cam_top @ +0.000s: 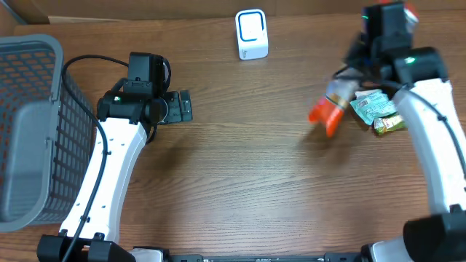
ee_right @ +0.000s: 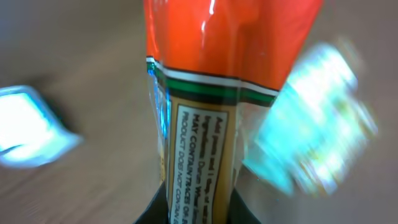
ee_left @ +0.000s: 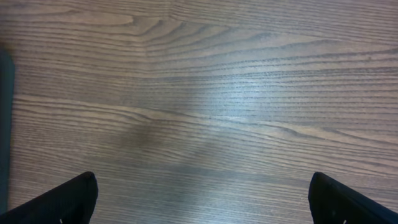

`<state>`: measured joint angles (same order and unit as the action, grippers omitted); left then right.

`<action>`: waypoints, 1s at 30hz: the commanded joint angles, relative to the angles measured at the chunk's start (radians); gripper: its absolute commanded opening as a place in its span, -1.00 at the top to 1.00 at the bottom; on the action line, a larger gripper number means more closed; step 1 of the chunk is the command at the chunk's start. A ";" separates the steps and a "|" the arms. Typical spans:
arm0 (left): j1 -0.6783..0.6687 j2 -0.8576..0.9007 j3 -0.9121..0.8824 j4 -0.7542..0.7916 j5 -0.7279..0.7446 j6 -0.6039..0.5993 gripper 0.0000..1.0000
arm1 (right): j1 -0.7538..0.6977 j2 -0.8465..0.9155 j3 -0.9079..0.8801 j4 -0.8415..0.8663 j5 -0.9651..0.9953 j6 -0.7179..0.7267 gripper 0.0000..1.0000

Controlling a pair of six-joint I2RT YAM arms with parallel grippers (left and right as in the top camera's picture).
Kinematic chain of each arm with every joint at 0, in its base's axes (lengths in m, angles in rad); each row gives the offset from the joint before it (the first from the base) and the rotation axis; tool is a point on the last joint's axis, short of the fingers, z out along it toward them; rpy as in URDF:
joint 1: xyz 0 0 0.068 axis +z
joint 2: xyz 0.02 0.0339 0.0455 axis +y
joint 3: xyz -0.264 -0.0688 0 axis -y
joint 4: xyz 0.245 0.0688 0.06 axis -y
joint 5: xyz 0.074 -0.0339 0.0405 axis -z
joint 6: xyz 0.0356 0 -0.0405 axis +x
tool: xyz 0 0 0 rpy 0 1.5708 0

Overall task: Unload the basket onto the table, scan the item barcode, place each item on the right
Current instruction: 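Carry the spaghetti package right and lay it by the snack bag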

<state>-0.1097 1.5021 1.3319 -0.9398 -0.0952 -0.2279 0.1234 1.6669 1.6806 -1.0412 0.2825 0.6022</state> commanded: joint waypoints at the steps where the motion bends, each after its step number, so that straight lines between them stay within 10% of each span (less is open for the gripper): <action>1: -0.002 0.002 0.006 0.002 -0.009 0.023 -0.99 | -0.141 0.027 -0.036 -0.129 -0.031 0.415 0.93; 9: -0.002 0.002 0.006 0.002 -0.009 0.023 -0.99 | -0.347 0.045 -0.090 -0.202 -0.039 0.494 0.92; 10: -0.002 0.002 0.006 0.002 -0.009 0.023 -0.99 | -0.363 0.045 -0.090 -0.203 -0.039 0.494 0.77; 12: -0.002 0.002 0.006 0.002 -0.009 0.023 -0.99 | -0.384 0.045 -0.090 -0.211 -0.041 0.490 -0.39; 14: -0.002 0.002 0.006 0.002 -0.009 0.023 -0.99 | -0.395 0.045 -0.090 -0.224 -0.042 0.474 -0.95; 30: -0.001 0.002 0.006 0.002 -0.009 0.023 -0.99 | -0.226 -0.293 -0.018 -0.269 -0.415 -0.264 -1.00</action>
<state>-0.1097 1.5021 1.3319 -0.9398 -0.0952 -0.2279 -0.1524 1.5112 1.6169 -1.2881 -0.0330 0.5220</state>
